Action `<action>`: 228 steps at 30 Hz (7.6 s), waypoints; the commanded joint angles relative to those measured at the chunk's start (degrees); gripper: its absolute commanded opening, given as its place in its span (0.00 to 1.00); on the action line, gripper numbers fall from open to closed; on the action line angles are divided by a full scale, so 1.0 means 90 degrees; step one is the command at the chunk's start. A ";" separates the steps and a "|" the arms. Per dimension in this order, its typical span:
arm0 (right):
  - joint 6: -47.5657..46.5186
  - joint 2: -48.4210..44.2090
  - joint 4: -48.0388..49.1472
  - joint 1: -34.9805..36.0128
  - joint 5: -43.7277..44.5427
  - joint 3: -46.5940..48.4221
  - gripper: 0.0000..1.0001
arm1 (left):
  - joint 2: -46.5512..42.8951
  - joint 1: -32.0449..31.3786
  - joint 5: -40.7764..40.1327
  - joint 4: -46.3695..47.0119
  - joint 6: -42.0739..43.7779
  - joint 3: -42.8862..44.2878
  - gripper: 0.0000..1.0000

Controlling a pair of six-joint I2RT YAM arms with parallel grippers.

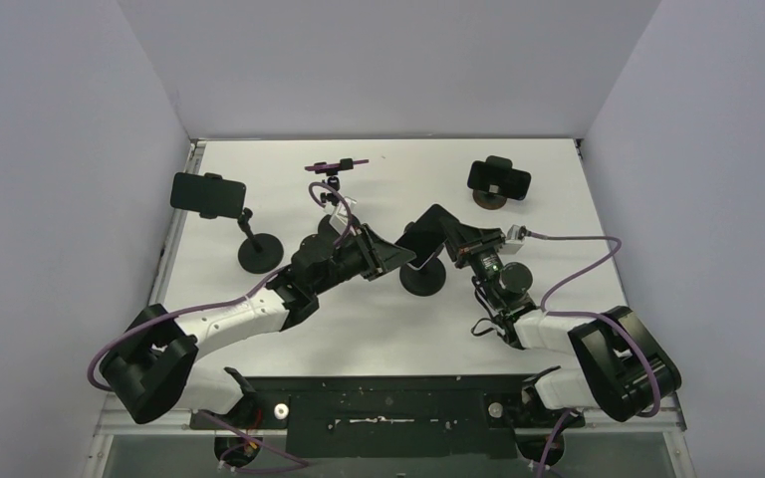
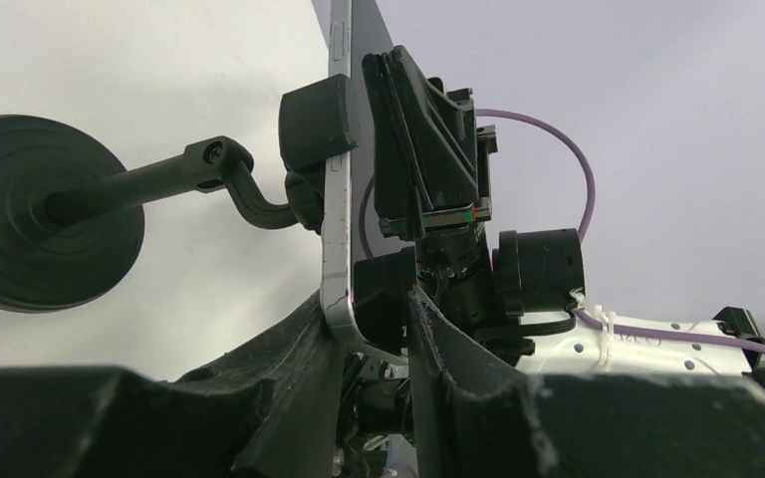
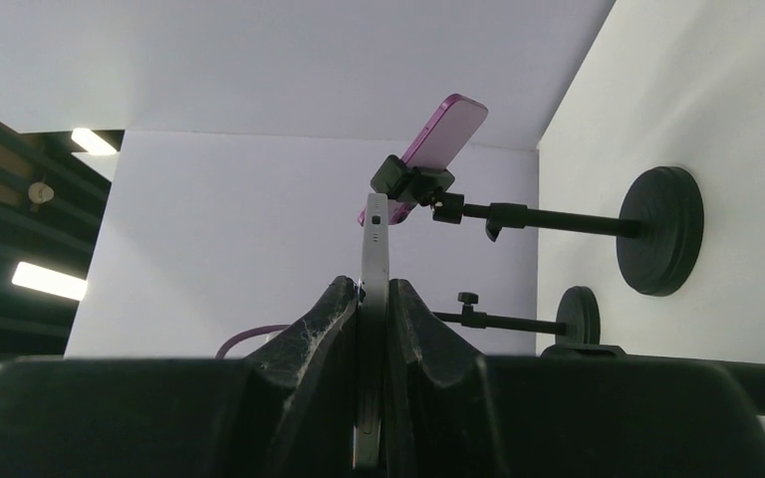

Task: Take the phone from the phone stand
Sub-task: Pick up the phone stand with the phone at the center of the board, then place the phone stand with the phone at the center of the board.

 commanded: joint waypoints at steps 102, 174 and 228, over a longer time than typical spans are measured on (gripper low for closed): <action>-1.4271 -0.2337 -1.1039 0.2647 0.0034 0.4631 1.00 | 0.0239 0.1625 0.5885 -0.2306 0.1971 0.2465 0.00; -0.9464 -0.2084 -1.0805 0.2843 0.2174 0.4942 0.42 | -0.1603 0.0341 -0.1125 0.1431 0.3875 -0.1855 0.84; -0.8287 -0.1266 -0.9558 0.4267 0.4603 0.4552 0.36 | 0.1618 -0.0994 -0.2200 0.3743 0.5233 -0.2064 0.28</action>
